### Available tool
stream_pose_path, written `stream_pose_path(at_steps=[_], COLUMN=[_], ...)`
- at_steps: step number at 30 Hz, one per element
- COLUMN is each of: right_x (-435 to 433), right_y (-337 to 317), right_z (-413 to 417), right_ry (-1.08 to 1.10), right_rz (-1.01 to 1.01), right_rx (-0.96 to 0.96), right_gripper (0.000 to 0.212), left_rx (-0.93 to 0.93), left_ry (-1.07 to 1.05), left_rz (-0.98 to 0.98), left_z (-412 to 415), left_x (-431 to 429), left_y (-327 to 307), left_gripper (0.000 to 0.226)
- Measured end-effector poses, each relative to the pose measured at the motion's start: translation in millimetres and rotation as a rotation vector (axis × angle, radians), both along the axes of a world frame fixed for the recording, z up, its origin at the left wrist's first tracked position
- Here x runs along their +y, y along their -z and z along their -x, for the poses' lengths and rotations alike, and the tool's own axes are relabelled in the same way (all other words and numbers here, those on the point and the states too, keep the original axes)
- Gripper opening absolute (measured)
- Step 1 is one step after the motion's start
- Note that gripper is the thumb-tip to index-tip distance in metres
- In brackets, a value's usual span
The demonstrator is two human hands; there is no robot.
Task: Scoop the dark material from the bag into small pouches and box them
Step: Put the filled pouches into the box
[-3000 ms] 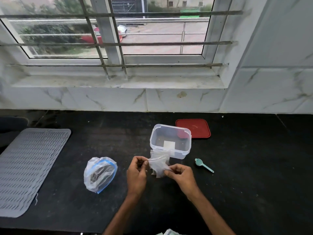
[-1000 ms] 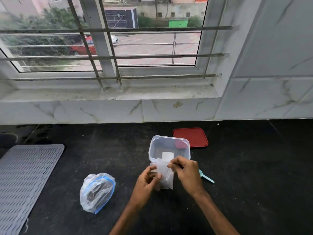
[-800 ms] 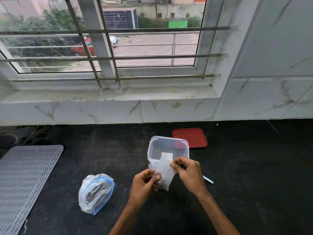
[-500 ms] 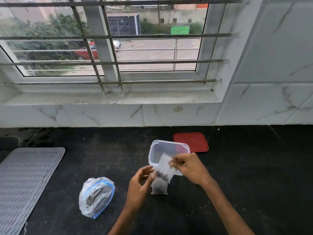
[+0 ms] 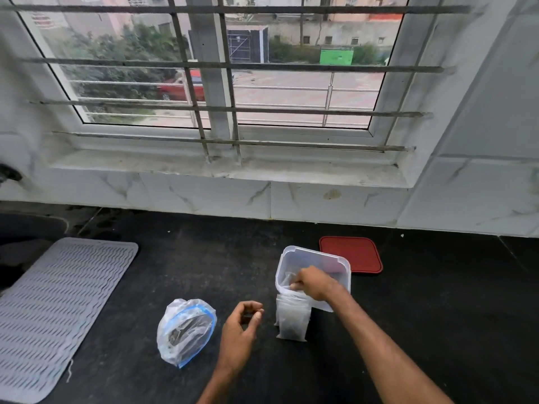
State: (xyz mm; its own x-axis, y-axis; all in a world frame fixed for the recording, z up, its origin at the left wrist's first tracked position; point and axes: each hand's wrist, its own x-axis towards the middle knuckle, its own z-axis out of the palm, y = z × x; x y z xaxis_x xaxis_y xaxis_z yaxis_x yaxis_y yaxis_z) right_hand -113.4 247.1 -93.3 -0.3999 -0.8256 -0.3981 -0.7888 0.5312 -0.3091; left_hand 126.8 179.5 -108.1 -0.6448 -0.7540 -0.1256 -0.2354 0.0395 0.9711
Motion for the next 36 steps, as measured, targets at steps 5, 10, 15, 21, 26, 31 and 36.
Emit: stream_pose_path(at_steps=[5, 10, 15, 21, 26, 31, 36], right_x=[7.5, 40.4, 71.9, 76.1, 86.5, 91.2, 88.3], right_y=[-14.8, -42.3, -29.6, -14.0, -19.5, -45.3, -79.8], right_z=[8.5, -32.1, -69.7, -86.9, -89.7, -87.2, -50.4], right_ry=[0.108, 0.378, 0.546, 0.634, 0.607, 0.461, 0.456], right_rz=[0.073, 0.594, 0.221, 0.220, 0.192, 0.305, 0.439], right_rx=[-0.091, -0.099, -0.057, -0.160, -0.051, -0.043, 0.080], right_gripper=[0.034, 0.014, 0.023, 0.039, 0.039, 0.019, 0.016], left_rx=[-0.025, -0.198, -0.359, -0.325, -0.204, -0.047, 0.030], left_ry=[0.041, 0.105, 0.066, 0.055, 0.150, 0.222, 0.230], left_rz=[0.049, 0.089, 0.151, 0.195, 0.191, 0.225, 0.342], left_z=[7.7, 26.7, 42.5, 46.8, 42.1, 46.1, 61.2], left_x=[-4.2, -1.7, 17.0, 23.8, 21.6, 20.9, 2.2], left_y=[-1.2, 8.5, 23.3, 26.4, 27.7, 4.7, -27.9], left_gripper=[0.019, 0.019, 0.030, 0.025, 0.017, 0.016, 0.024])
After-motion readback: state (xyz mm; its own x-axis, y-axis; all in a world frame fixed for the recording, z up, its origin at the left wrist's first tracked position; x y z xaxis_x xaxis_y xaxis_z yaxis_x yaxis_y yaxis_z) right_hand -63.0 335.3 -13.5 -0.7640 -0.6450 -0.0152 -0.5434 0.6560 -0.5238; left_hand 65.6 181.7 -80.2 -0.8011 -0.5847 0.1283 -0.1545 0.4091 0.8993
